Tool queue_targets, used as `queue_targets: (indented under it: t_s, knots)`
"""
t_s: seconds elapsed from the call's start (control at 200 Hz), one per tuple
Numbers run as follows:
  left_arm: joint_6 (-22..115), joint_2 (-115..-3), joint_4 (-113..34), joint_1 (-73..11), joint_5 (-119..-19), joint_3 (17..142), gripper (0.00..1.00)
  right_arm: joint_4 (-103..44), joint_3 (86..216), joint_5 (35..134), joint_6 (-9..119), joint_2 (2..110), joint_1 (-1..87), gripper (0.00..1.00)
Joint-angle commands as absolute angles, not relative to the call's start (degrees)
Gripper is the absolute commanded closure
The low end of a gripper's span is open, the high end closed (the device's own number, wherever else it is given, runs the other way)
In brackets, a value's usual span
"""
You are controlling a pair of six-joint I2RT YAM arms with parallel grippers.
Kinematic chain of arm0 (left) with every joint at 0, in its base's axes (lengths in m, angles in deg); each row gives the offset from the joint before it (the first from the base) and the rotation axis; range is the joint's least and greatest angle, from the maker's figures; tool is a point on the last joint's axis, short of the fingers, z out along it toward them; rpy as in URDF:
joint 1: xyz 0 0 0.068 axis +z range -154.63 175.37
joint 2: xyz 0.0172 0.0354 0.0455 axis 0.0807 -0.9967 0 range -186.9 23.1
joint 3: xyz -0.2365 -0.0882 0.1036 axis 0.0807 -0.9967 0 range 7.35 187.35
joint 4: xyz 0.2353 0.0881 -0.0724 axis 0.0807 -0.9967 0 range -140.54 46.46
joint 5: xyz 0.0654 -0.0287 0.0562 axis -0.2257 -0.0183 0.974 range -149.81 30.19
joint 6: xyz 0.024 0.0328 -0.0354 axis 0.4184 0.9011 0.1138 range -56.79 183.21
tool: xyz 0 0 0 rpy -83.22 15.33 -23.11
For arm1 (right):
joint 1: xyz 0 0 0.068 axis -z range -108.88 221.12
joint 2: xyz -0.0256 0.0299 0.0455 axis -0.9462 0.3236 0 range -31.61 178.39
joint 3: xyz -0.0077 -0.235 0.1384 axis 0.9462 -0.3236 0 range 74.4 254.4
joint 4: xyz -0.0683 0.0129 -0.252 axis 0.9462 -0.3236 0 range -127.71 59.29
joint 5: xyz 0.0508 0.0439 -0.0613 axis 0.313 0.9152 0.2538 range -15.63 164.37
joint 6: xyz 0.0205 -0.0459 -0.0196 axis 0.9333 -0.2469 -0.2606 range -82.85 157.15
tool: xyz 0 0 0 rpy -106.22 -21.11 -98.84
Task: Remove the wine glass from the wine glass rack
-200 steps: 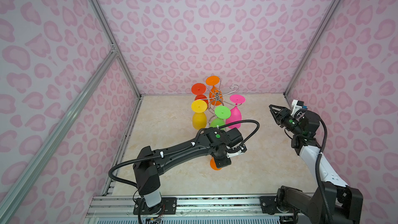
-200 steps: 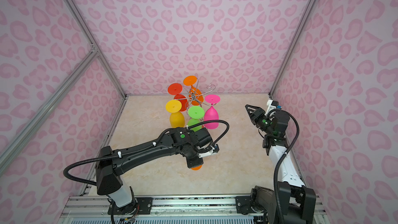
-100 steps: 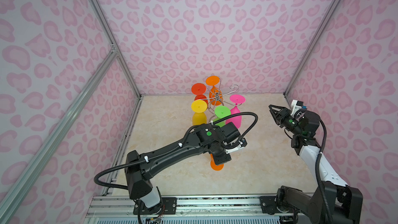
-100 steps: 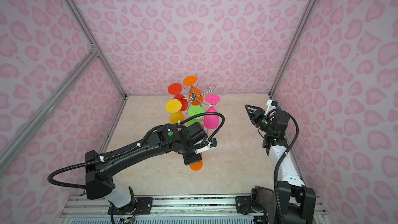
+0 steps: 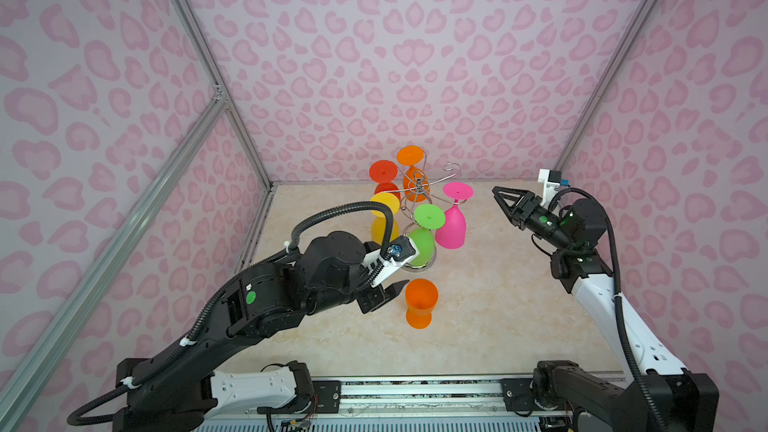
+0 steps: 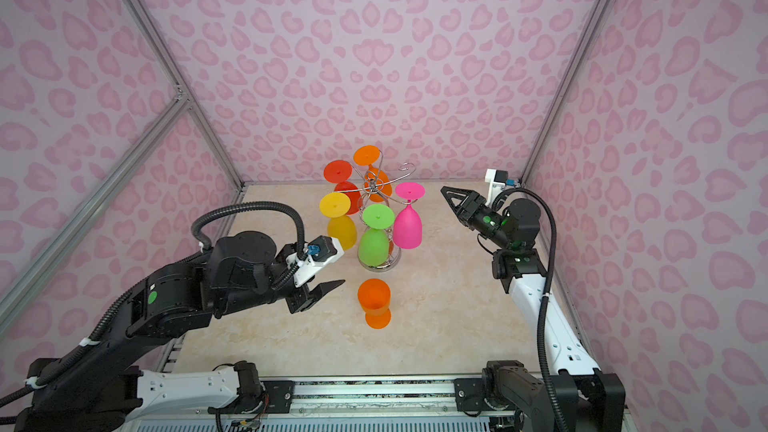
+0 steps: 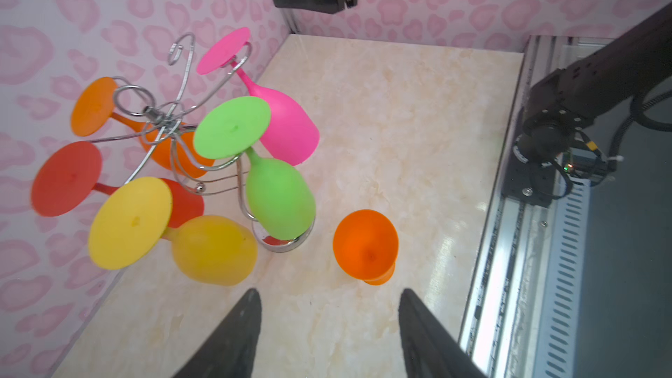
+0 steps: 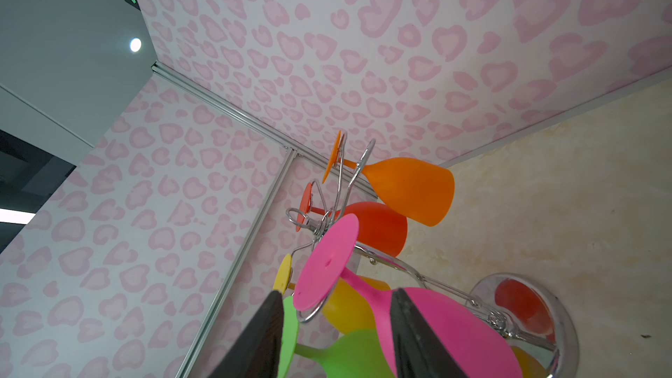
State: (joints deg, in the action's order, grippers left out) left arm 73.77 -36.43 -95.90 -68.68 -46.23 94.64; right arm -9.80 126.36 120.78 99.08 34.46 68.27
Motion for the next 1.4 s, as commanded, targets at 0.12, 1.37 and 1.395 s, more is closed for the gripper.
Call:
queue_targets:
  t_s: [0.12, 1.37, 1.395]
  knots:
    - [69.7, -30.7, -77.5, -66.0, -24.0, 87.6, 0.08, -9.8, 128.4, 118.1, 98.5, 37.9, 63.5, 0.51]
    - [66.0, -27.5, -72.1, -58.5, -30.4, 80.1, 0.02, -14.8, 134.6, 116.2, 95.8, 43.4, 58.9, 0.83]
    - [65.9, -27.5, -72.0, -58.5, -30.4, 80.1, 0.02, -15.0, 134.7, 116.1, 95.7, 43.2, 58.9, 0.84]
